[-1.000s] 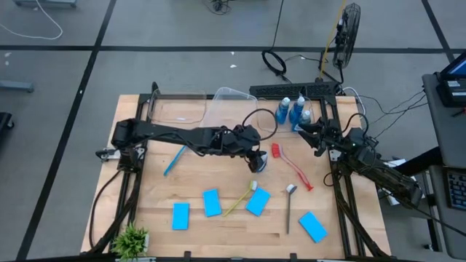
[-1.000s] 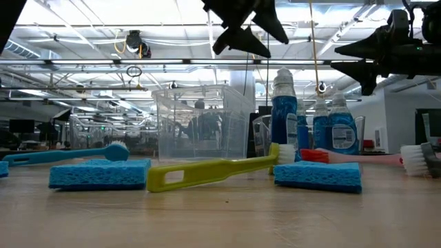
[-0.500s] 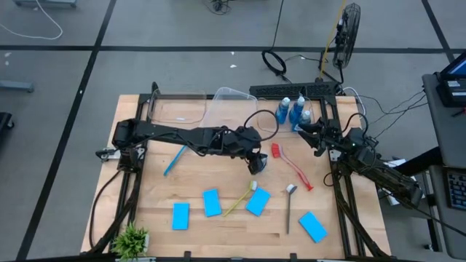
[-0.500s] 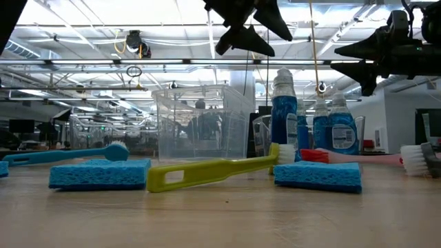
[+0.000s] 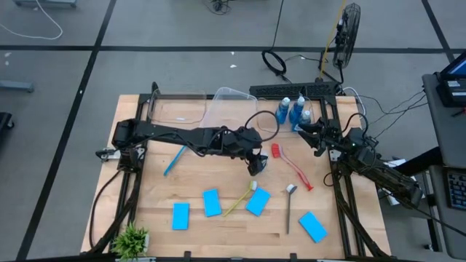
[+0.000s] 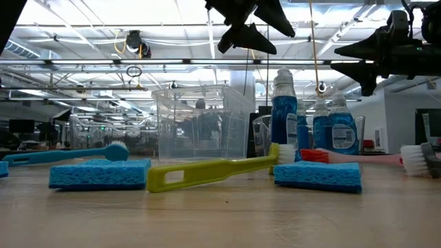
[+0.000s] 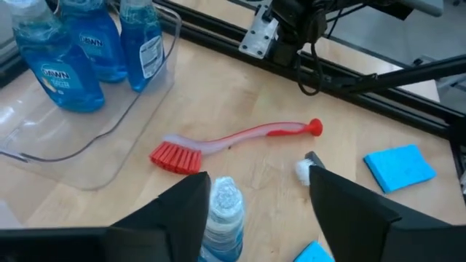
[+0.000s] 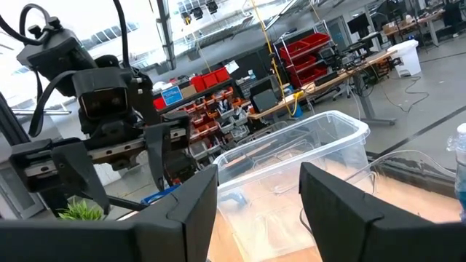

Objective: Pick & Place Kitchen Sink Supplies
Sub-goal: Put the blue soap dispenser into the right transparent bin

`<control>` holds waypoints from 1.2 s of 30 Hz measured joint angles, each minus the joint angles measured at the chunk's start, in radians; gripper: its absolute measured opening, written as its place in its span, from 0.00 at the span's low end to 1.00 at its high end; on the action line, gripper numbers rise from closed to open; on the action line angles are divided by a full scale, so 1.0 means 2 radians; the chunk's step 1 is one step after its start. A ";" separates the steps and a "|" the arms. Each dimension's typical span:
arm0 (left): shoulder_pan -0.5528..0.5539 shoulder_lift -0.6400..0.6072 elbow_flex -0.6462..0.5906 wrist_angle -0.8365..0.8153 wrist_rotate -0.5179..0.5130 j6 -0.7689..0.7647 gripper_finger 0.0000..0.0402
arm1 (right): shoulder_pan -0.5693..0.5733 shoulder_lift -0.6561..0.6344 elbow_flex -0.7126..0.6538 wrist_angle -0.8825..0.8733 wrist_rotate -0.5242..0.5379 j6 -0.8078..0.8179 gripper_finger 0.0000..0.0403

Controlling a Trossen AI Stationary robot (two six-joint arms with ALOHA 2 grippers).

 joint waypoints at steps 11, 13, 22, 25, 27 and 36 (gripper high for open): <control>0.000 0.000 0.000 0.001 0.000 0.001 0.98 | 0.000 0.000 0.000 0.000 0.000 0.000 0.45; -0.002 0.000 0.000 0.001 0.000 0.004 0.98 | 0.000 0.000 0.000 0.000 0.000 0.000 0.45; -0.002 0.000 0.000 0.001 -0.003 0.023 0.87 | 0.000 0.000 0.000 0.000 0.000 -0.001 0.45; -0.002 0.000 0.000 0.014 -0.004 0.023 0.85 | 0.000 0.000 0.000 0.000 0.000 -0.002 0.45; -0.002 0.000 0.000 0.031 -0.004 0.023 0.83 | 0.000 0.000 0.000 0.000 0.000 -0.002 0.45; -0.002 0.000 0.000 0.052 -0.005 0.028 0.81 | 0.000 0.000 0.000 0.000 0.000 -0.002 0.45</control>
